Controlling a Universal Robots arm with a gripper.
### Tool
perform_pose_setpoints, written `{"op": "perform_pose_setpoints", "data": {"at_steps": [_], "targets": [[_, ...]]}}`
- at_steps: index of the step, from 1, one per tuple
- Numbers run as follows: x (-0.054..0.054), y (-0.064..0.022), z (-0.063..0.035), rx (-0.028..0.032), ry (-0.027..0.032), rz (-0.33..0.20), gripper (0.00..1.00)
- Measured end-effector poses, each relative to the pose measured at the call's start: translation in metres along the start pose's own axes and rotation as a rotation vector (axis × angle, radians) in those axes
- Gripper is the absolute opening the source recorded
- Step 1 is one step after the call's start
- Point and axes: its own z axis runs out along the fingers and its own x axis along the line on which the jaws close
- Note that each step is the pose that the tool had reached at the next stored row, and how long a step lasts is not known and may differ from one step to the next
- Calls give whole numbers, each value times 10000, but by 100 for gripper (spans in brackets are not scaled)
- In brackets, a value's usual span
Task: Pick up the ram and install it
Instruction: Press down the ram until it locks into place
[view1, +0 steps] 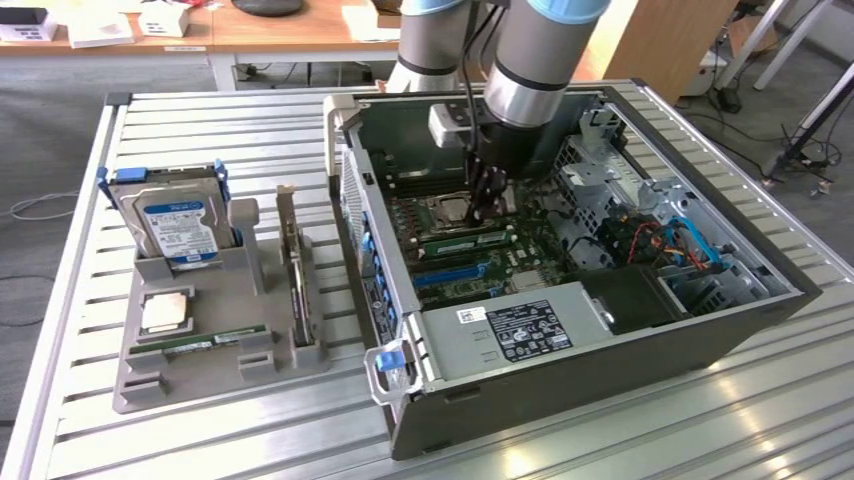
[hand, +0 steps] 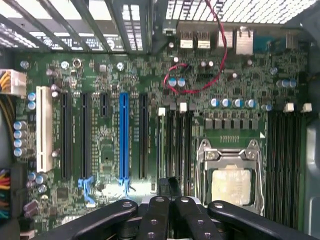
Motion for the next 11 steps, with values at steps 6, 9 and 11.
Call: {"op": "perform_pose_setpoints", "data": {"at_steps": [6, 9, 11], "targets": [[-1, -98, -3, 0, 0, -1, 11], [-2, -137, -4, 1, -1, 0, 11], [-2, -148, -5, 1, -1, -1, 11]]}}
